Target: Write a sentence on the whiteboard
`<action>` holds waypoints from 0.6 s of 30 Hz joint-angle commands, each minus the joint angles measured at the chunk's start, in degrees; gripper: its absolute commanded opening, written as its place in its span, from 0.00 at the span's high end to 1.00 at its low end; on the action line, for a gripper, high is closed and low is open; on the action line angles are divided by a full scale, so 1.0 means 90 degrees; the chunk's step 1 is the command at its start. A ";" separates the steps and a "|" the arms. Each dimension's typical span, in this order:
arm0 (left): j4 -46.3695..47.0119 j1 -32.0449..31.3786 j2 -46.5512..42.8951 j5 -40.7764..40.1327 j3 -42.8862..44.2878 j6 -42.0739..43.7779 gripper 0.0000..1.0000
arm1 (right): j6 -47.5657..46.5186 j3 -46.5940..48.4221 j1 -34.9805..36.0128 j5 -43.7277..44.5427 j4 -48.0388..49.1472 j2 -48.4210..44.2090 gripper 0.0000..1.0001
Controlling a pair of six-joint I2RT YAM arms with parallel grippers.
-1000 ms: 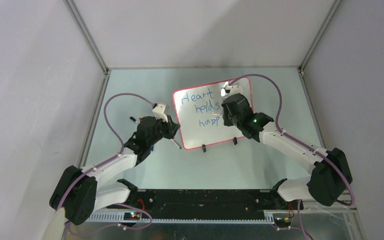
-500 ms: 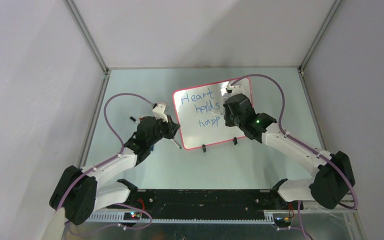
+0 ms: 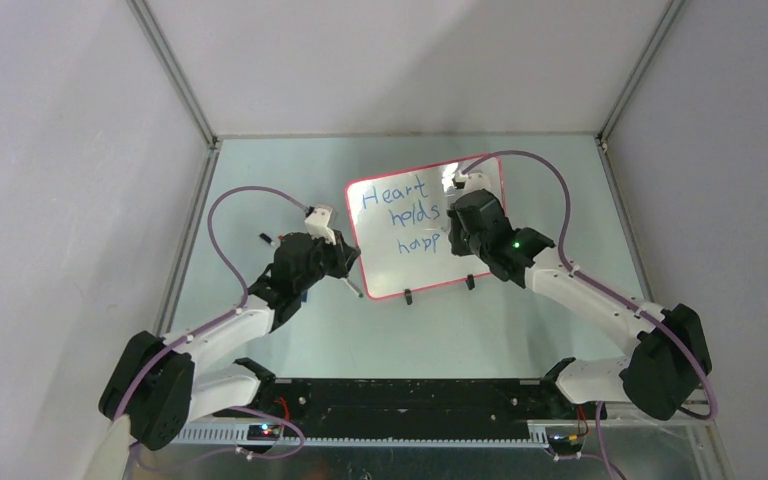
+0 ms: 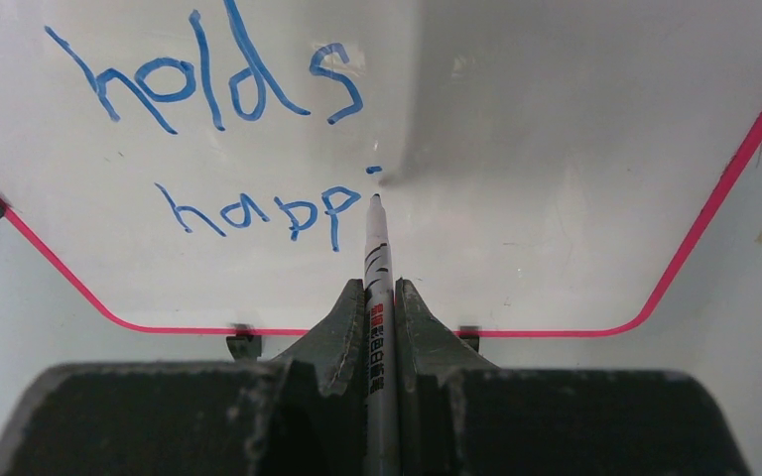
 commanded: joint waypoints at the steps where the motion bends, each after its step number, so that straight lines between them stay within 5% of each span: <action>1: 0.0106 -0.0031 -0.0140 -0.0099 0.0070 0.0163 0.80 | 0.0061 0.0011 0.0020 -0.0010 0.0147 0.0095 1.00; 18: 0.0115 -0.0033 -0.0116 -0.0073 0.0075 0.0152 0.80 | 0.0014 0.0007 -0.0026 0.0004 0.0400 0.0278 1.00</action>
